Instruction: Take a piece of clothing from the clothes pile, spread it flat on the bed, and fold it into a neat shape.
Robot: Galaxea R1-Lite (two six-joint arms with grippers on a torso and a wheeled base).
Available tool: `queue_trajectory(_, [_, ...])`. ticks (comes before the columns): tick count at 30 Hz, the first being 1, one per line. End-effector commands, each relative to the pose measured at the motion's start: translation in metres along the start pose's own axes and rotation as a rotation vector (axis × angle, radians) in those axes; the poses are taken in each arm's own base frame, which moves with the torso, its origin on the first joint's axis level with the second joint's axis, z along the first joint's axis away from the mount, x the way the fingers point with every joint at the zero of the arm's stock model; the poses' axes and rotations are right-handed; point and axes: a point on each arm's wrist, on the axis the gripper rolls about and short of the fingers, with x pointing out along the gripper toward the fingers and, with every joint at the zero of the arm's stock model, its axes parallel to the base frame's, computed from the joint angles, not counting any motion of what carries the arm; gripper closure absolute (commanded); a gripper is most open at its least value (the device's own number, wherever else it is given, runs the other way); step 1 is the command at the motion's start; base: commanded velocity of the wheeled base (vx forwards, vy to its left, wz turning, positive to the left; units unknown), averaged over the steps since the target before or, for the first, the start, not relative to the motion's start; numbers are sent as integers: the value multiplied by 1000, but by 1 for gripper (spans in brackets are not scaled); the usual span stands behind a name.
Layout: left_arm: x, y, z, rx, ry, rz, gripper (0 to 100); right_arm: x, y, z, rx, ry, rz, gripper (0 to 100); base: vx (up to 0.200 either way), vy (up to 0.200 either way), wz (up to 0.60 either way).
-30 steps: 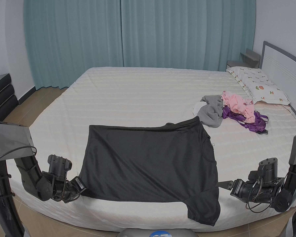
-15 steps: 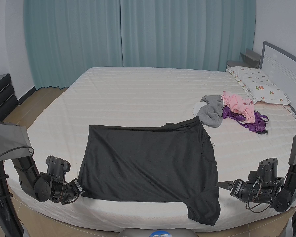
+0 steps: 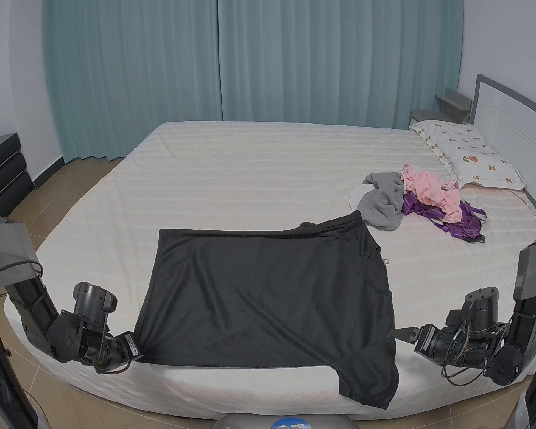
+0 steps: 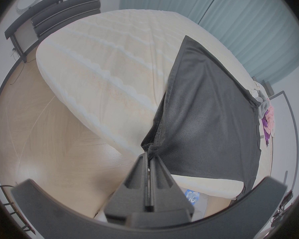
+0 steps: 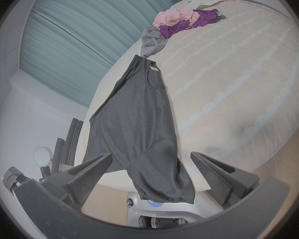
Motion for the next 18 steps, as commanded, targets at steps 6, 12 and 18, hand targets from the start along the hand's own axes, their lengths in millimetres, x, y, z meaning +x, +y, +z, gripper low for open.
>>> queue_trajectory(6, [-5,8,4,4,-12,12,100,20,-11,-7,-3,31,-32,0,0,0,0])
queue_trajectory(12, [-6,10,3,16,-8,16,100,34,-9,1,-6,9,-14,0,0,0,0])
queue_trajectory(18, [-8,11,6,19,-21,14,100,53,-5,15,-8,-38,17,0,0,0,0])
